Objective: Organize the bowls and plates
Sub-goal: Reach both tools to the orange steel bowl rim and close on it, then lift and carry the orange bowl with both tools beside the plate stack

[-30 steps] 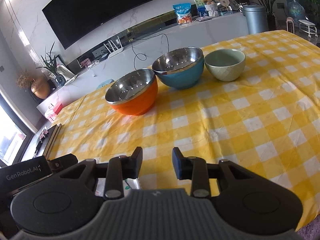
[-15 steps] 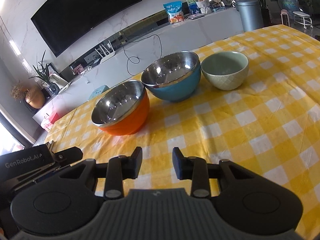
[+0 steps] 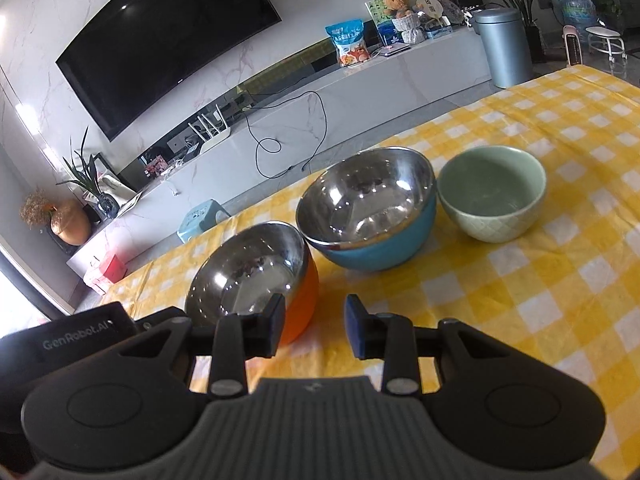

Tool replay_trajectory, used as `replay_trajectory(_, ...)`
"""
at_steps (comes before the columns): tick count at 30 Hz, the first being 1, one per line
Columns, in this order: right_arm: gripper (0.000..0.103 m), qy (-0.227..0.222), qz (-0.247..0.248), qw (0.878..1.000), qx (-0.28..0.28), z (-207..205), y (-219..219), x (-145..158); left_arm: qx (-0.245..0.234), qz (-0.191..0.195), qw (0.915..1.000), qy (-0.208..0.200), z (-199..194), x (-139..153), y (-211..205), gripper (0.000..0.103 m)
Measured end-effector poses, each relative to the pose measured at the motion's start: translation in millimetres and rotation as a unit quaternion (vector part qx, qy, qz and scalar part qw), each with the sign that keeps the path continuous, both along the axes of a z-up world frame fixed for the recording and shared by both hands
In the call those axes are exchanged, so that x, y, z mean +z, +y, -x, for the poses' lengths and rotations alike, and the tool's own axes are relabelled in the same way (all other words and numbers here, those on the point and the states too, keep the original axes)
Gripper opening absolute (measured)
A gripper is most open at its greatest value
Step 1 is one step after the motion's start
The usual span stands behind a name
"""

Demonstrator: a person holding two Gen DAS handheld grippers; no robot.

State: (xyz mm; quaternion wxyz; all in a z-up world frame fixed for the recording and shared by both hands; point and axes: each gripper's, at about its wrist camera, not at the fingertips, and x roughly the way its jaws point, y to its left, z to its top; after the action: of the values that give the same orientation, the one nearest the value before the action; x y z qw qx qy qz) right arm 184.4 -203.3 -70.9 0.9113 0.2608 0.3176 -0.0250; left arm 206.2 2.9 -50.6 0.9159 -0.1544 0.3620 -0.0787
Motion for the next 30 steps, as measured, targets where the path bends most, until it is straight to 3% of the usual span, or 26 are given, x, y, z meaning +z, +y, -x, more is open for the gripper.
replay_trajectory(4, 0.032, 0.007, -0.009, 1.0, 0.005, -19, 4, -4, 0.009, -0.013, 0.9998, 0.011, -19, -11, 0, 0.044)
replay_trajectory(13, 0.026, 0.025, -0.027, 0.999, -0.001, -53, 10, -17, 0.011, -0.032, 0.9993, 0.015, -48, -23, -1, 0.029)
replay_trajectory(19, 0.019, 0.043, -0.008, 0.999, -0.007, -64, 14, -21, 0.013, -0.037, 0.9989, 0.024, -60, -28, -4, 0.018)
replay_trajectory(24, 0.015, 0.048, -0.006, 0.999, -0.008, -66, 13, -24, 0.012, -0.067, 0.9975, 0.022, -59, -31, -9, 0.007)
replay_trajectory(30, 0.011, 0.05, -0.001, 0.999, -0.008, -54, 13, -16, 0.008, -0.064, 0.9978, 0.01, -36, -17, -5, 0.007)
